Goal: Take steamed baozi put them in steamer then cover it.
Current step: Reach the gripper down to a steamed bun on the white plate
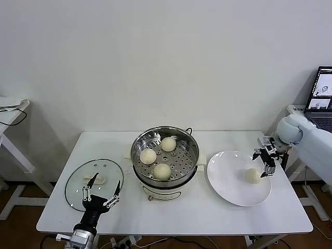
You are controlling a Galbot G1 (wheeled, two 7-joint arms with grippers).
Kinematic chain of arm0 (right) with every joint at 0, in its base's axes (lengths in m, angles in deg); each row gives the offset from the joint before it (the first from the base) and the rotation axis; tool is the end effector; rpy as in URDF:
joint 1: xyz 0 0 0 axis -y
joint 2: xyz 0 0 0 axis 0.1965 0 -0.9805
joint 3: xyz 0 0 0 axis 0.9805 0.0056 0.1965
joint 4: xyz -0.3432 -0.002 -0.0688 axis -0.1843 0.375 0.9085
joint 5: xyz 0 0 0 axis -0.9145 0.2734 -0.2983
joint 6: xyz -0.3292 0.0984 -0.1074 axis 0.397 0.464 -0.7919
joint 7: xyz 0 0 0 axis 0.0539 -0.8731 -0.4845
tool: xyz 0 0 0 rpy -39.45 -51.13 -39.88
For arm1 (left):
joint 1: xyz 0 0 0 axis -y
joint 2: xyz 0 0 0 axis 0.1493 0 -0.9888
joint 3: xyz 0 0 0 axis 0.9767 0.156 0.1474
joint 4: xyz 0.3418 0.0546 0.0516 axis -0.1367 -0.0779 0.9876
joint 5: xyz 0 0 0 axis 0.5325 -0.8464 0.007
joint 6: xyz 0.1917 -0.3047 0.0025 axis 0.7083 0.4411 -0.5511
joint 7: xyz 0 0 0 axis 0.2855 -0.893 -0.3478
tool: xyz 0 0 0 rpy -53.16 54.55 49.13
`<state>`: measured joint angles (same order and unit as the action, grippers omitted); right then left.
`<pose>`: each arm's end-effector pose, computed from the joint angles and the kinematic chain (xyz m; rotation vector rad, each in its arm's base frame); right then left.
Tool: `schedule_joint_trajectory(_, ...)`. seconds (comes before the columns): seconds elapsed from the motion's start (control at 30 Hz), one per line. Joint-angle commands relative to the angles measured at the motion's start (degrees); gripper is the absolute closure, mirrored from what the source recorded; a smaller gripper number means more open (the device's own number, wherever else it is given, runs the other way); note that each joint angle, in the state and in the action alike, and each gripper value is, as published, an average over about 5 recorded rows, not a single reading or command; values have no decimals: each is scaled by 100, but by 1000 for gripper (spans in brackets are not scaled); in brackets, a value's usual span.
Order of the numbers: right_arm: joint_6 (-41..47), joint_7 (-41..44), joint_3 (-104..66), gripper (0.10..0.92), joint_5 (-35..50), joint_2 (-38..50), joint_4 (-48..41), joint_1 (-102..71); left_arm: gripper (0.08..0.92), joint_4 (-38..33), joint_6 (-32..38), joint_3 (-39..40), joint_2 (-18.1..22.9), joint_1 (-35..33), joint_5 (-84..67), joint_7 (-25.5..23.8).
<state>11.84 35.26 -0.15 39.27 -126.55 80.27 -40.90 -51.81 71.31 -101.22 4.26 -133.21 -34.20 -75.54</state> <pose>0.5345 -0.2339 -0.1644 1.2130 -1.2916 1.3341 0.1596 0.0511 -0.3196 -0.2260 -3.0598 -0.5662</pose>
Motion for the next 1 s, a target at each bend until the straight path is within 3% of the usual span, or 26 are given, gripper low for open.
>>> schedule_joint_trajectory(0.03,25,-40,-727,203,-545,-263,-559,-614,177,37,-6,2,12,9,3,5)
schedule_joint_trajectory(1.0,-107,-91,-972,213,-980,-837,-1063,-809,177,178,-12,8,28,90,15,8)
